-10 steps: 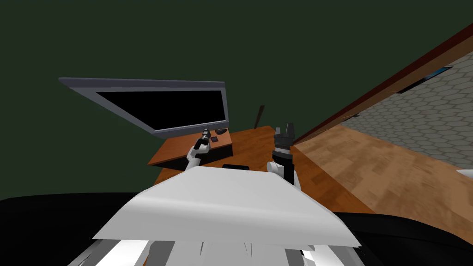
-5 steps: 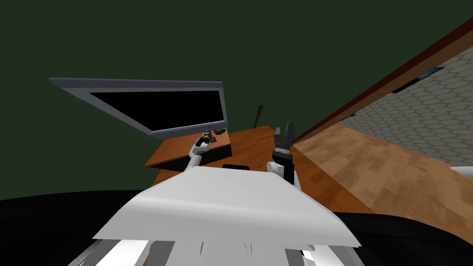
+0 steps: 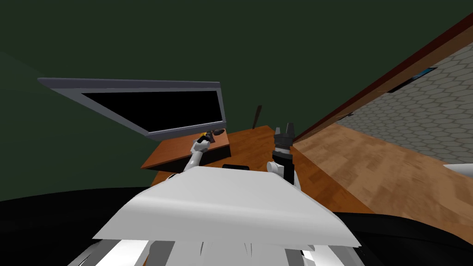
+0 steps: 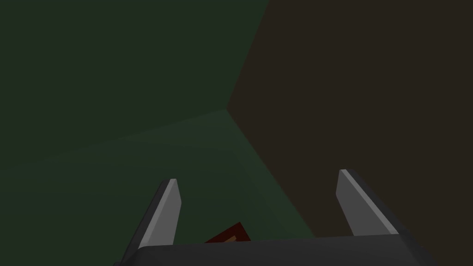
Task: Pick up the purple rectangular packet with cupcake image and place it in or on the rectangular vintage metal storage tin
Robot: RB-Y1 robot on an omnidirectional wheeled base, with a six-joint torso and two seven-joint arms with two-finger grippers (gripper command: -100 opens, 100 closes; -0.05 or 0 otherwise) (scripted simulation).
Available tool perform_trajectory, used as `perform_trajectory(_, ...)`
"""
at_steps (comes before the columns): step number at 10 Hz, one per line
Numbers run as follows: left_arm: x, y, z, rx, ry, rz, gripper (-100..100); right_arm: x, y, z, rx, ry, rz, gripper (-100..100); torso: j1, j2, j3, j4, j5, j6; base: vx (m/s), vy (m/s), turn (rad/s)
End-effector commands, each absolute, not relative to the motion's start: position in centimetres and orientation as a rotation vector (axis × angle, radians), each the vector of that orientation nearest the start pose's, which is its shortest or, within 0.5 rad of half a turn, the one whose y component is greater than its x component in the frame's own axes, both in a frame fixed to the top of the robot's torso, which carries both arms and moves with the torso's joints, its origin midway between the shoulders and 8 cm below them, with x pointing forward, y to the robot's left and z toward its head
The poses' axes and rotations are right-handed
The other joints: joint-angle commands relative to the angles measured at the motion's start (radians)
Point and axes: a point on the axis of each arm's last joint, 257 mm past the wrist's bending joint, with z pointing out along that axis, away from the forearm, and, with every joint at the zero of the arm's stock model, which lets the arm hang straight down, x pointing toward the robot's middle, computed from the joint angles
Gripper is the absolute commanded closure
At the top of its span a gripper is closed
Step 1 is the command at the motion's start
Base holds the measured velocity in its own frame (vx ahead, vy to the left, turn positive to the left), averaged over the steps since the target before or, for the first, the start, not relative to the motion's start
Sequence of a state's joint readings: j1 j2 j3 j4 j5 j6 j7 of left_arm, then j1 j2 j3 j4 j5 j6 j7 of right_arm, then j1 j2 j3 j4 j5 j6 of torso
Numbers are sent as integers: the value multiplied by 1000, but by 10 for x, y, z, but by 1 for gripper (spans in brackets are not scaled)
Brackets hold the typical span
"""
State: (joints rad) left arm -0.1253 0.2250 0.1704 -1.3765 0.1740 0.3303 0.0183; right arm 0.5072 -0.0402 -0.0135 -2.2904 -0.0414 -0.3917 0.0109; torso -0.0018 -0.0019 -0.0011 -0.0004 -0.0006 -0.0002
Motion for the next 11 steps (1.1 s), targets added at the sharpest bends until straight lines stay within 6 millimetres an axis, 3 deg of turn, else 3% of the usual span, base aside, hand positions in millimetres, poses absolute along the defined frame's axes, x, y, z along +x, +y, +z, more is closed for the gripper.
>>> perform_trajectory(1, 548, 375, -336, -1622, 1361, -865, -100, 358, -288, 6, 734, 694, 1279, 0, 0, 0, 0, 0, 0, 0, 25, -25, -12)
perform_trajectory(3, 548, 377, -356, -1690, 1398, -830, -100, 358, -288, 6, 734, 694, 1279, 0, 0, -1, 0, 0, 0, 0, 36, -24, -21)
perform_trajectory(4, 555, 377, -355, -1716, 1409, -826, -100, 358, -288, 6, 734, 694, 1279, 0, 1, 0, 0, 0, 0, 0, 33, -21, -21)
perform_trajectory(5, 548, 378, -370, -1750, 1431, -798, -100, 358, -288, 6, 734, 694, 1279, 0, 1, 0, 0, 0, 0, 0, 31, -14, -12)
perform_trajectory(7, 547, 379, -373, -1756, 1433, -793, -100, 358, -288, 6, 734, 694, 1279, 0, 1, 1, 0, 0, 0, 0, 6, -3, 1)
perform_trajectory(11, 539, 382, -405, -1887, 1503, -711, -100, 358, -288, 6, 734, 694, 1279, 0, 1, -1, 0, 0, 0, 0, 36, -11, -16)
